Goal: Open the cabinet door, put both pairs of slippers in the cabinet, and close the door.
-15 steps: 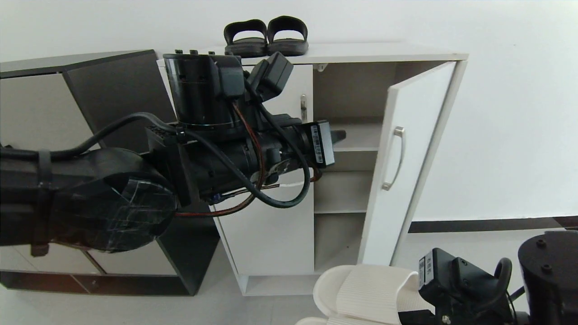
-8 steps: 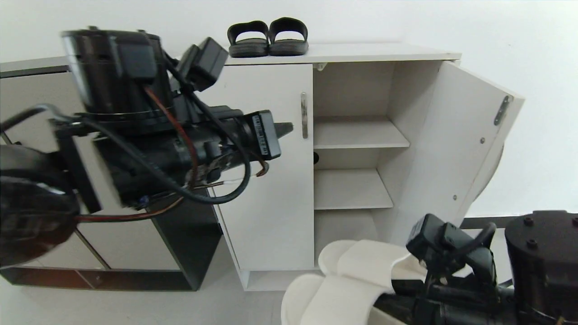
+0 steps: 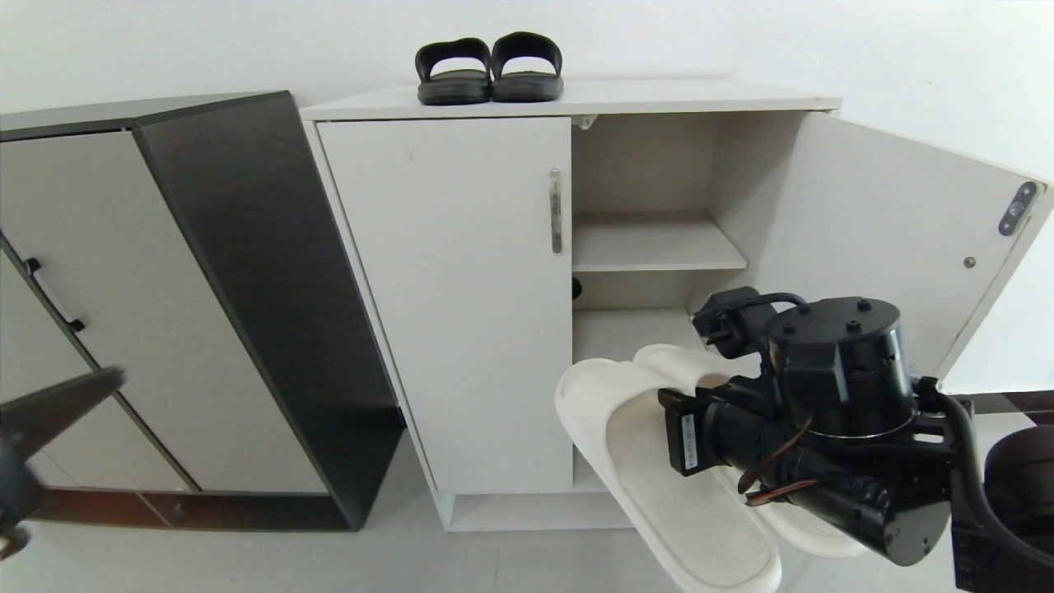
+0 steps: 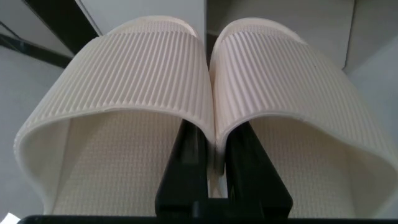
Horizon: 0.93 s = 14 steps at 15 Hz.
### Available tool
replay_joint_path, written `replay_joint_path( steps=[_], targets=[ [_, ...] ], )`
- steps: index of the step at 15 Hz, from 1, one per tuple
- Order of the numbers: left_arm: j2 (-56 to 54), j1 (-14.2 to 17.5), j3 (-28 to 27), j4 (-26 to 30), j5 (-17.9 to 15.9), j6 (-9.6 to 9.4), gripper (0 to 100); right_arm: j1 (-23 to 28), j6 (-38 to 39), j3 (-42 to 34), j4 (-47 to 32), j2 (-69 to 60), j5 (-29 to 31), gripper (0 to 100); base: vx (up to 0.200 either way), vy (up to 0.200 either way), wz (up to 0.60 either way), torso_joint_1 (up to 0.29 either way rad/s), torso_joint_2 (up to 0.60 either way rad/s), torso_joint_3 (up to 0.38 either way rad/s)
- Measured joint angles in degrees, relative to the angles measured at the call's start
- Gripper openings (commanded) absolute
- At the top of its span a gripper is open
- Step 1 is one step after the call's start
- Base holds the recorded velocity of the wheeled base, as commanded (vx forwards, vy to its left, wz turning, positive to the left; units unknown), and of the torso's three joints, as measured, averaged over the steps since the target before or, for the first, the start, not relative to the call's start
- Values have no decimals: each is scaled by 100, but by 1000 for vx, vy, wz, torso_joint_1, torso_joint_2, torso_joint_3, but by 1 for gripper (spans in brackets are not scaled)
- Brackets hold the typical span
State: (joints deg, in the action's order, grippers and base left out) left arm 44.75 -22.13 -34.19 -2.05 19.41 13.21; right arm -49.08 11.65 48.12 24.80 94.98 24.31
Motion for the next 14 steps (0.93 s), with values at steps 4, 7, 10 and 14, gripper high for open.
replay_joint_path(
  steps=[4,7,10,14],
  targets=[
    [-1910,1207,1976,606,640,-545,0,-50,-30,12,95,133,0,0,0,0,0,0,0,0],
    [-2951,2455,2781,664,577,-855,0,-56,-39,-46,123,163,-4,0,0,0,0,0,0,0],
    [-3674,2888,3152,291,-1360,-1317,0,-98,-107,-137,299,172,-12,0,0,0,0,0,0,0],
    [-3961,2427,3384,187,-2493,-1794,0,-235,-474,-444,1068,183,-15,0,0,0,0,0,0,0]
  ],
)
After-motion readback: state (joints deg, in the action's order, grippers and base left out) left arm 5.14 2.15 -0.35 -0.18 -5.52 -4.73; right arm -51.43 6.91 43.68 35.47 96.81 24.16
